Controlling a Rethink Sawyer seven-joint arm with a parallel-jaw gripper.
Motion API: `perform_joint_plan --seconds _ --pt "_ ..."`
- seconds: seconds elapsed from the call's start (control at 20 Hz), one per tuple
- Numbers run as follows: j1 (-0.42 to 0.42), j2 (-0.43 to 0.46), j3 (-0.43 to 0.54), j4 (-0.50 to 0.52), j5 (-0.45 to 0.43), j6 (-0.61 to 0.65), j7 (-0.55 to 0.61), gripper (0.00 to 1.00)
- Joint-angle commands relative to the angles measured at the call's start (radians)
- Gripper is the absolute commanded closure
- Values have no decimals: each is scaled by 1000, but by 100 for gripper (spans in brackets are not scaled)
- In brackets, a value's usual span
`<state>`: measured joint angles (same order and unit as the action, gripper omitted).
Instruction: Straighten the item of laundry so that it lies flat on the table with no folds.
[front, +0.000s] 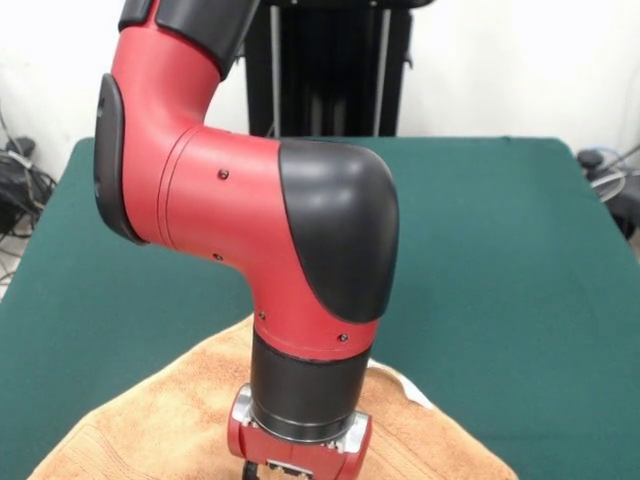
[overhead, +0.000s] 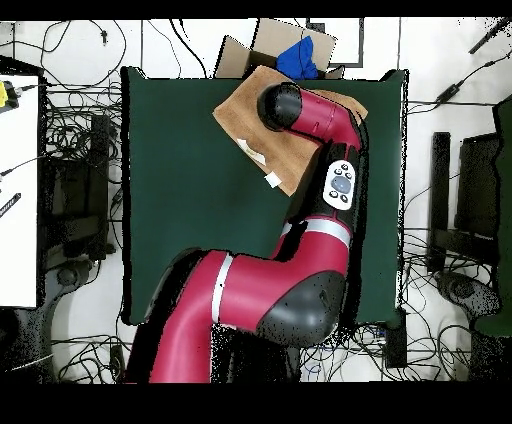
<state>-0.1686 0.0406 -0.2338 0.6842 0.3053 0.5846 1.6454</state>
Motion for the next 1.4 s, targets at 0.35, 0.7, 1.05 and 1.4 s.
perform_joint_plan --seconds 0.35,0.7,1.05,1.4 --pt "59 32 5 212 14 69 332 0" --pt "68 45 -41 167 11 213 326 0" --pt "10 -5 2 280 -20 208 213 0" --pt "-29 -20 -2 307 -37 255 160 0"
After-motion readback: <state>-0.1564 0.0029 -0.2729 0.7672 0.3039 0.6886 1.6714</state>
